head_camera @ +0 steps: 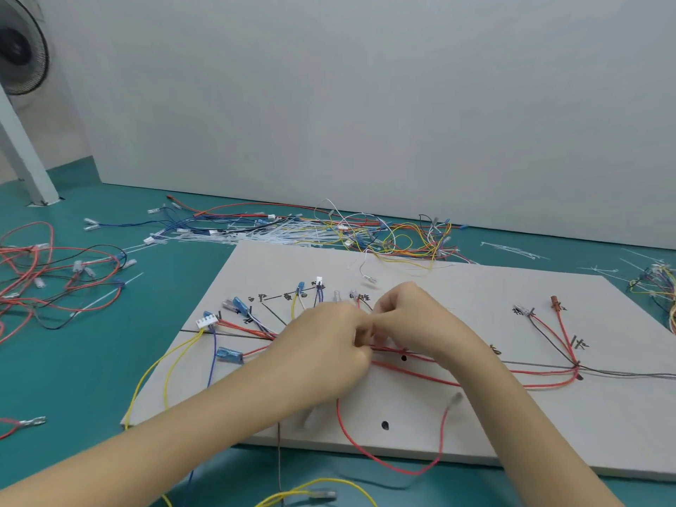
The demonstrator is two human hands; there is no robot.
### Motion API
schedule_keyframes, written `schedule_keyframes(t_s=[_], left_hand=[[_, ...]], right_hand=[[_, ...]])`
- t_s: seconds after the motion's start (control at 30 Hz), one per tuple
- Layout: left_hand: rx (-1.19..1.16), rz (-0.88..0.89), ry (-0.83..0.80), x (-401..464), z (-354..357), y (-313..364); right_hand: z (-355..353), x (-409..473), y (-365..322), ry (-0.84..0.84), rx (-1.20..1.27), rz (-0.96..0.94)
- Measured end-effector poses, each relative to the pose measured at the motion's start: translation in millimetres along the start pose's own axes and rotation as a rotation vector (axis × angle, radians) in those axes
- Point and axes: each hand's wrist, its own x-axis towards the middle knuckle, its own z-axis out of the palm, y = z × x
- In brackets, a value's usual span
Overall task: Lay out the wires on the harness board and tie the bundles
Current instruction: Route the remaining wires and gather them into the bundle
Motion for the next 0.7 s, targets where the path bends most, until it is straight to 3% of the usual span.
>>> schedule_keyframes(t_s=[0.3, 0.43, 0.7], left_hand=[[-0.155, 0.08, 0.024, 3.7, 8.4, 3.8], [-0.239, 0.088, 0.175, 16.1, 3.5, -5.1], [-0.169, 0.244, 0.05, 35.5, 19.4, -10.0]], right_hand=[[-4.9, -6.1, 8.7, 0.076, -0.025, -0.009], [-4.4, -8.0, 18.1, 0.111, -0.038, -0.027], [-21.9, -21.2, 21.4, -0.07, -0.03, 0.058]])
